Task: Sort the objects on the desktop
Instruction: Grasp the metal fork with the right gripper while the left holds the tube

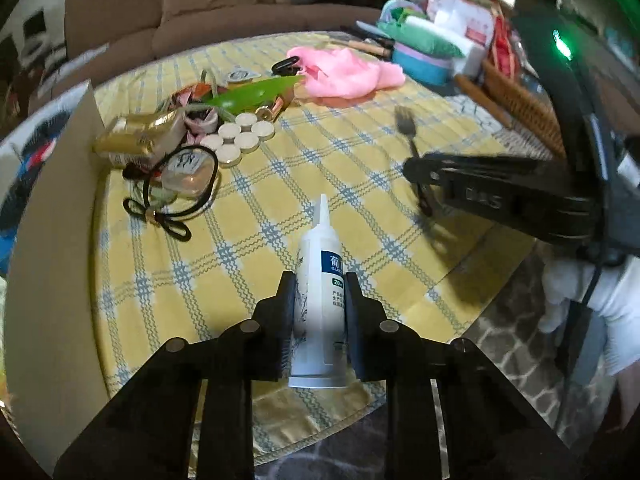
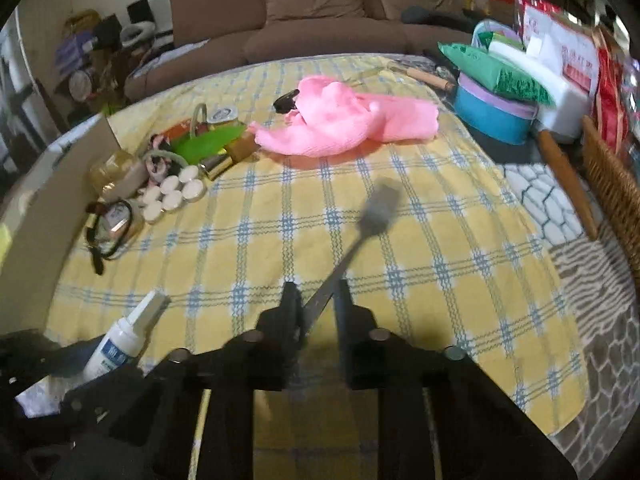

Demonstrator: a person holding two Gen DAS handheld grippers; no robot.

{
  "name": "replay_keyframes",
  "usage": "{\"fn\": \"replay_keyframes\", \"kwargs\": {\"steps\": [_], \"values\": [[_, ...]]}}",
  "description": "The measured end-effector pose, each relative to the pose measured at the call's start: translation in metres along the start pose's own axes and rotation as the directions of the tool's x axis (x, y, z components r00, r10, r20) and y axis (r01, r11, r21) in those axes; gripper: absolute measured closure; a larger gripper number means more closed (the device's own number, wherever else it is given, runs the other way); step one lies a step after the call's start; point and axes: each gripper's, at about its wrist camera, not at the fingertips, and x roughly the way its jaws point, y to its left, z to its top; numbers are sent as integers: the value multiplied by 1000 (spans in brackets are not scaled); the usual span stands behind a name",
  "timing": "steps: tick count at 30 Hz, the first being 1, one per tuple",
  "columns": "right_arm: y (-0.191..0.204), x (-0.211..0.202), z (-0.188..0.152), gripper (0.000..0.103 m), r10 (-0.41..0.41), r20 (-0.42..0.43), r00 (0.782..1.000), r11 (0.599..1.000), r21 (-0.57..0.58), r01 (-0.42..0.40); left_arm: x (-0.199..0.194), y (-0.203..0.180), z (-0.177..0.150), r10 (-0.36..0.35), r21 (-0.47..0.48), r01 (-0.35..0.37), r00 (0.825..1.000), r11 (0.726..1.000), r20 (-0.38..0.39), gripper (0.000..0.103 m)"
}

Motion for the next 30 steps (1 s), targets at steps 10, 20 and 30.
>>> {"fn": "replay_keyframes", "kwargs": {"steps": [10,20,30], "values": [[-37,-49,-5,99,203,85,976,961,172,-215,-14,15,-12,-163,-161,161,987,974,0,82],[-5,-14,34,46,13,84,996,999,28,-16,-18,18,-4,-139,-163,140,990,977,18,82],[2,42,48,70,-67,10,998,991,-116,68,-8,23,-3,-164,-180,162,986,970,3,82]]}}
